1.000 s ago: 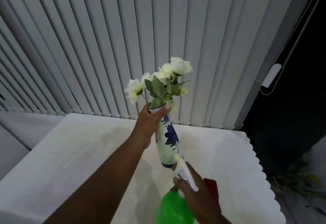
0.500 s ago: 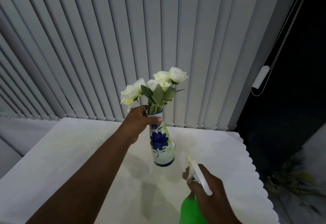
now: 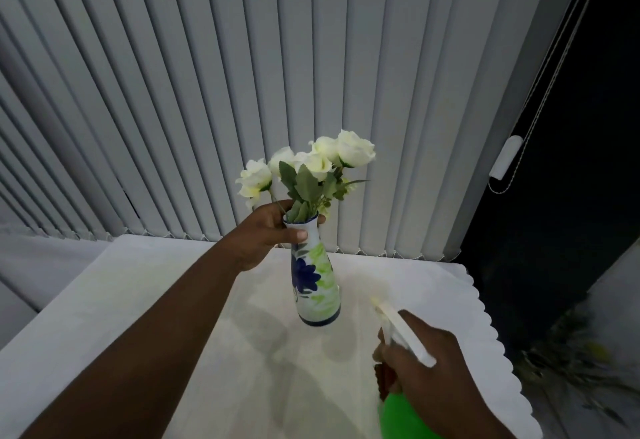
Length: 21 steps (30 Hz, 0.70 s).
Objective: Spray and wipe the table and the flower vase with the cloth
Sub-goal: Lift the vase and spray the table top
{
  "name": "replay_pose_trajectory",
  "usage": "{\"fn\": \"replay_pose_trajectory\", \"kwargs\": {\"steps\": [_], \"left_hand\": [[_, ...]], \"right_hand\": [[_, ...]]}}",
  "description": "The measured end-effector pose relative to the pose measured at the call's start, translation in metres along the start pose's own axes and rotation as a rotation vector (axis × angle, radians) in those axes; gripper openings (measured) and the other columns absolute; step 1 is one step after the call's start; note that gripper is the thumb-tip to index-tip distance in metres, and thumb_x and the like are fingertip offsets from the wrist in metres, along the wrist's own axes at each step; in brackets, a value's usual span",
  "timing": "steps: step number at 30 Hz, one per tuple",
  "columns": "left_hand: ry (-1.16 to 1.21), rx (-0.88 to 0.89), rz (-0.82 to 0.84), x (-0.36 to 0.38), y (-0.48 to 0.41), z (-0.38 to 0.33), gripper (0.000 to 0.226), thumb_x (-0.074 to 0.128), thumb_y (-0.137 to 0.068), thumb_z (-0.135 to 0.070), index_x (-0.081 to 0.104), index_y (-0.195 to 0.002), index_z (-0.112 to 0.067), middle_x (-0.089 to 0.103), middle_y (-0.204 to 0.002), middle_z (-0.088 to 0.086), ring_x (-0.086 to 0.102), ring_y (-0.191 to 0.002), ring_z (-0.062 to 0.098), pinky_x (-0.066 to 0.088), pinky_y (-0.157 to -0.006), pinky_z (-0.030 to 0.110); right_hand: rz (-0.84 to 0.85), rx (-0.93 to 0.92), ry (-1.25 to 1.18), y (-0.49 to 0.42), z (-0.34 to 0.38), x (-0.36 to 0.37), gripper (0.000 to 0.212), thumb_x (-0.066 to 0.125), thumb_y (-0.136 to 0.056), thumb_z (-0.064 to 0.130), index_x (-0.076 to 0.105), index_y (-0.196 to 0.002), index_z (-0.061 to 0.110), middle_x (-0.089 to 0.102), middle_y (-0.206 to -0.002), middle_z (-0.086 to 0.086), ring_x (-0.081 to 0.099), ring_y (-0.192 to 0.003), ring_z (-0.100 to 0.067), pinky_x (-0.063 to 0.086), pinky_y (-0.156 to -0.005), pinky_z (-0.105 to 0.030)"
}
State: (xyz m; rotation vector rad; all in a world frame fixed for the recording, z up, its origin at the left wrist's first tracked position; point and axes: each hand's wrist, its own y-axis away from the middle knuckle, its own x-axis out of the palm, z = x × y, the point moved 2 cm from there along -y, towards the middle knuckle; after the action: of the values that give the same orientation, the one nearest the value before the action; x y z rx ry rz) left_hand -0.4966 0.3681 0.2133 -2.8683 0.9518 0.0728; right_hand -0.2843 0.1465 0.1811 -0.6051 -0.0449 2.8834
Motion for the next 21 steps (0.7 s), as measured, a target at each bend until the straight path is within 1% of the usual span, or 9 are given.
{"fn": "replay_pose_trajectory", "kwargs": {"steps": [1, 4, 7, 9, 12, 14, 16, 19, 21], "left_hand": [[0.002, -0.001, -0.001, -0.001, 0.0, 0.001, 0.044, 0.067, -0.078, -0.005, 0.063, -0.12, -0.018, 0.072, -0.119, 0.003, 0.065, -0.113, 0.02, 0.055, -0.083, 0.027], [0.01, -0.01, 0.0, -0.003, -0.002, 0.005, 0.044, 0.067, -0.077, -0.004, 0.064, -0.119, -0.019, 0.071, -0.119, 0.004, 0.063, -0.116, 0.023, 0.054, -0.093, 0.034], [0.028, -0.027, 0.005, -0.001, -0.005, 0.011, 0.045, 0.068, -0.077, -0.003, 0.064, -0.119, -0.019, 0.072, -0.119, 0.003, 0.064, -0.115, 0.022, 0.054, -0.089, 0.028], [0.027, -0.046, 0.005, 0.001, -0.008, 0.017, 0.046, 0.07, -0.076, -0.003, 0.063, -0.119, -0.02, 0.071, -0.119, 0.002, 0.064, -0.115, 0.021, 0.053, -0.088, 0.026], [-0.001, -0.085, -0.029, 0.007, -0.016, 0.03, 0.049, 0.076, -0.075, -0.005, 0.062, -0.119, -0.022, 0.071, -0.121, 0.002, 0.063, -0.116, 0.02, 0.054, -0.092, 0.03], [-0.046, -0.119, -0.096, 0.011, -0.023, 0.044, 0.05, 0.075, -0.076, -0.003, 0.06, -0.121, -0.018, 0.069, -0.122, 0.003, 0.063, -0.116, 0.02, 0.052, -0.098, 0.034], [-0.111, -0.148, -0.164, 0.015, -0.031, 0.059, 0.053, 0.076, -0.076, -0.004, 0.057, -0.124, -0.014, 0.067, -0.122, 0.003, 0.063, -0.113, 0.019, 0.052, -0.099, 0.035], [-0.156, -0.159, -0.223, 0.018, -0.044, 0.081, 0.06, 0.078, -0.076, -0.007, 0.052, -0.13, -0.013, 0.064, -0.124, 0.004, 0.06, -0.113, 0.019, 0.051, -0.091, 0.025], [-0.153, -0.17, -0.249, 0.018, -0.055, 0.098, 0.062, 0.078, -0.075, -0.006, 0.051, -0.13, -0.012, 0.064, -0.125, 0.007, 0.06, -0.114, 0.021, 0.05, -0.094, 0.03]], "right_hand": [[0.017, 0.01, 0.008, 0.003, -0.006, 0.0, 0.005, 0.066, -0.072, 0.012, 0.065, -0.07, 0.016, 0.066, -0.06, -0.014, 0.063, -0.049, -0.031, 0.055, -0.042, -0.029], [0.077, -0.002, 0.092, 0.008, -0.025, -0.003, 0.048, 0.066, -0.078, -0.006, 0.063, -0.06, 0.038, 0.061, -0.049, 0.01, 0.052, -0.04, -0.001, 0.044, -0.042, -0.008], [0.113, 0.019, 0.106, 0.008, -0.037, -0.004, 0.032, 0.065, -0.079, 0.006, 0.07, -0.087, 0.036, 0.065, -0.062, -0.003, 0.059, -0.046, -0.013, 0.048, -0.048, -0.014], [0.103, 0.04, 0.094, 0.006, -0.049, -0.004, 0.031, 0.064, -0.08, 0.01, 0.068, -0.099, 0.034, 0.068, -0.072, -0.009, 0.066, -0.055, -0.02, 0.053, -0.052, -0.017], [0.025, 0.059, 0.076, 0.0, -0.067, 0.0, 0.042, 0.068, -0.085, 0.007, 0.067, -0.095, 0.048, 0.074, -0.087, 0.006, 0.071, -0.068, -0.009, 0.055, -0.063, -0.014], [-0.041, 0.063, 0.099, -0.005, -0.076, 0.004, 0.044, 0.07, -0.088, 0.013, 0.062, -0.095, 0.056, 0.073, -0.093, 0.017, 0.07, -0.078, -0.005, 0.055, -0.073, -0.021], [-0.08, 0.082, 0.127, -0.012, -0.084, 0.008, 0.043, 0.069, -0.09, 0.021, 0.055, -0.105, 0.059, 0.073, -0.095, 0.018, 0.069, -0.083, -0.002, 0.055, -0.079, -0.027], [-0.097, 0.102, 0.143, -0.027, -0.096, 0.015, 0.038, 0.064, -0.093, 0.03, 0.053, -0.124, 0.049, 0.074, -0.093, 0.008, 0.069, -0.082, -0.006, 0.056, -0.08, -0.032], [-0.09, 0.112, 0.141, -0.04, -0.104, 0.021, 0.037, 0.062, -0.094, 0.032, 0.054, -0.129, 0.04, 0.074, -0.092, 0.007, 0.069, -0.081, -0.006, 0.055, -0.08, -0.029]]}}
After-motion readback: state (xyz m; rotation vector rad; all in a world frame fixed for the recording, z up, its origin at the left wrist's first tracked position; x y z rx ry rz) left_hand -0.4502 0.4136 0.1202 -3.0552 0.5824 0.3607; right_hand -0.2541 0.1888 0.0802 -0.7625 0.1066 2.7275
